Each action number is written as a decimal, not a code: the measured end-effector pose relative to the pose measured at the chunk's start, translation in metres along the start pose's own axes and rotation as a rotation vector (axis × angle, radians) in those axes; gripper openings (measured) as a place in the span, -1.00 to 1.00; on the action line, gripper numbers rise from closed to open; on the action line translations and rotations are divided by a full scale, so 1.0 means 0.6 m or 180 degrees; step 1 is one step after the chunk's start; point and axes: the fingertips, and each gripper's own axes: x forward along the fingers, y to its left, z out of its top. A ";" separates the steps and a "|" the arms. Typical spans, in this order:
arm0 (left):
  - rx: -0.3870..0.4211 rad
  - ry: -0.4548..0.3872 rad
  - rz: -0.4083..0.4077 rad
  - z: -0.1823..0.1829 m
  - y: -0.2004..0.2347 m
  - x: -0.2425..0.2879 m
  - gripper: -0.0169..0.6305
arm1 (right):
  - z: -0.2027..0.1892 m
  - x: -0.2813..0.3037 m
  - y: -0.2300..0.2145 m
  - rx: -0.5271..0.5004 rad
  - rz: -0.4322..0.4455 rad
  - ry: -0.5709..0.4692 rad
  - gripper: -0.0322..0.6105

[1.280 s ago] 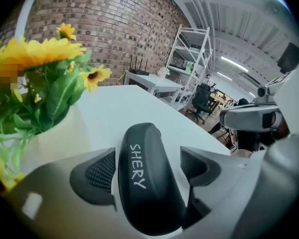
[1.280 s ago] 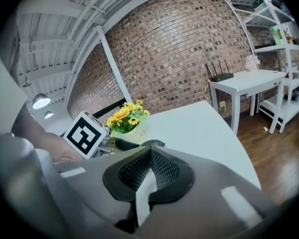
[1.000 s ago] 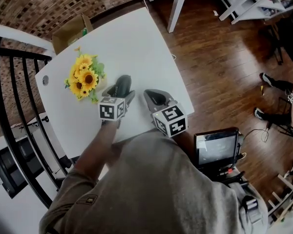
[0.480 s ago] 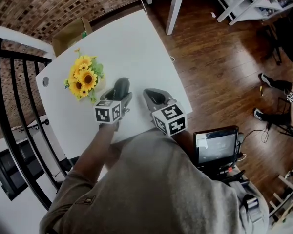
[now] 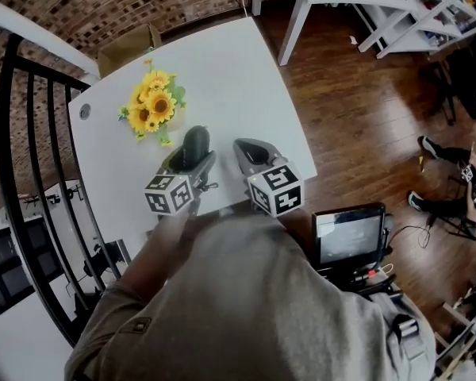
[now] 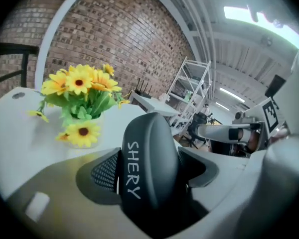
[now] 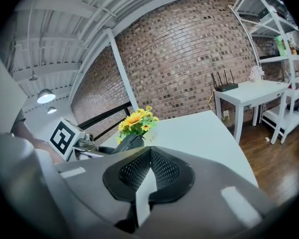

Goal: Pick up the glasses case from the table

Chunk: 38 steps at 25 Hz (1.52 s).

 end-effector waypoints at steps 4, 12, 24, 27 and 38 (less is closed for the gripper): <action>-0.0138 -0.0293 -0.0067 0.005 -0.006 -0.065 0.15 | 0.002 -0.005 0.043 -0.0094 0.0025 -0.0044 -0.87; -0.0382 -0.0752 -0.0177 -0.002 0.001 -0.201 0.15 | -0.015 -0.013 0.151 -0.0240 0.0094 -0.0056 -0.87; -0.0688 -0.1146 -0.0208 -0.017 0.008 -0.301 0.14 | -0.029 -0.030 0.228 -0.0424 0.0251 -0.0047 -0.87; -0.0686 -0.1194 -0.0245 -0.011 -0.001 -0.304 0.14 | -0.021 -0.034 0.230 -0.0473 0.0260 -0.0075 -0.87; -0.0590 -0.1176 -0.0286 -0.002 -0.038 -0.285 0.14 | -0.019 -0.058 0.207 -0.0544 0.0269 -0.0087 -0.87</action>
